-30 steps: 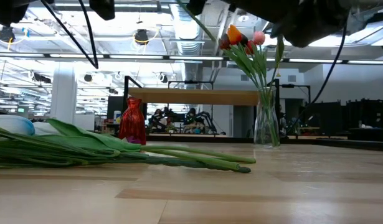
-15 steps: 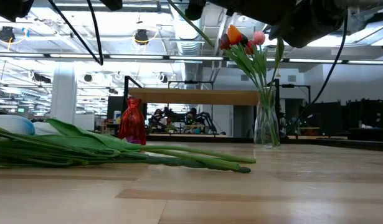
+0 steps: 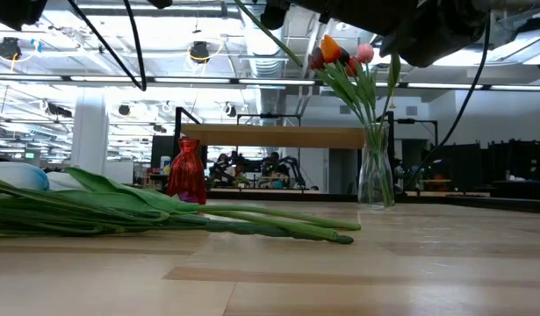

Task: Pick and place flowers into a vace then onto a shelf
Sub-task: Put the yellow flower into the transparent vase

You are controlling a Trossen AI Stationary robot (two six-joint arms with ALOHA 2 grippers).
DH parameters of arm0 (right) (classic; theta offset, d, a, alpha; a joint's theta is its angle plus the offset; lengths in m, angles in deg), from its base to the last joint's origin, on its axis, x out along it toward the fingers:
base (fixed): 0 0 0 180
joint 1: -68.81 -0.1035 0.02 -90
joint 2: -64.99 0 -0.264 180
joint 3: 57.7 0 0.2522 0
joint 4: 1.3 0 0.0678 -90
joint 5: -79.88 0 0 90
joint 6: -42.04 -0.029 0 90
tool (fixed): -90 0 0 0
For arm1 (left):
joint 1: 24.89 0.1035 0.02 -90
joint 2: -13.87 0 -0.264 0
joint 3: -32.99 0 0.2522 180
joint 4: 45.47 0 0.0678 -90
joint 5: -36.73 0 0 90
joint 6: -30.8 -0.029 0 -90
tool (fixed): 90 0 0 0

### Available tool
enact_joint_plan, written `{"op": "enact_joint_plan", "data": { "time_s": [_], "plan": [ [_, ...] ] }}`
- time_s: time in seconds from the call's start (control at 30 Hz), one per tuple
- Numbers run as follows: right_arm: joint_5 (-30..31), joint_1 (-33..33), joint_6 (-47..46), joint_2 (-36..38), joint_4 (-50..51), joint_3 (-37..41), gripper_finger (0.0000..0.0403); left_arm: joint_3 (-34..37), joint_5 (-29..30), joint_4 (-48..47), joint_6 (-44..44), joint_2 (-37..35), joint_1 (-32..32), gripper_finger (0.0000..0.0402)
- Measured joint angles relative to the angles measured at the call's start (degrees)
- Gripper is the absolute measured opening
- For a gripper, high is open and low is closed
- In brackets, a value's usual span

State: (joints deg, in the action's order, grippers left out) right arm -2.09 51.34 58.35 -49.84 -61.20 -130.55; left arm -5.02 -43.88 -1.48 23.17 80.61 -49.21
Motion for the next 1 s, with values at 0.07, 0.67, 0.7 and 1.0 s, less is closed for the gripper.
{"op": "enact_joint_plan", "data": {
  "time_s": [0.07, 0.67, 0.7, 1.0],
  "plan": [
    [0.00, 0.00, 0.00, 0.02, 0.00, 0.00, 0.0000, 0.00, 0.12, 0.05, -0.27, -0.19, 0.02, 0.0010],
    [3.52, -1.09, -0.76, 3.79, 16.23, -1.73, 0.0088, -4.63, 0.09, -18.80, 0.31, -0.50, 0.03, 0.0001],
    [4.21, -1.49, -0.05, 4.20, 17.58, -1.97, 0.0091, -5.19, 0.12, -20.19, 0.26, -0.48, -0.01, 0.0001],
    [10.31, -3.88, 3.54, 4.28, 20.16, -4.17, 0.0097, -7.92, -0.27, -25.69, -0.09, -0.45, -0.02, 0.0000]
  ]
}}
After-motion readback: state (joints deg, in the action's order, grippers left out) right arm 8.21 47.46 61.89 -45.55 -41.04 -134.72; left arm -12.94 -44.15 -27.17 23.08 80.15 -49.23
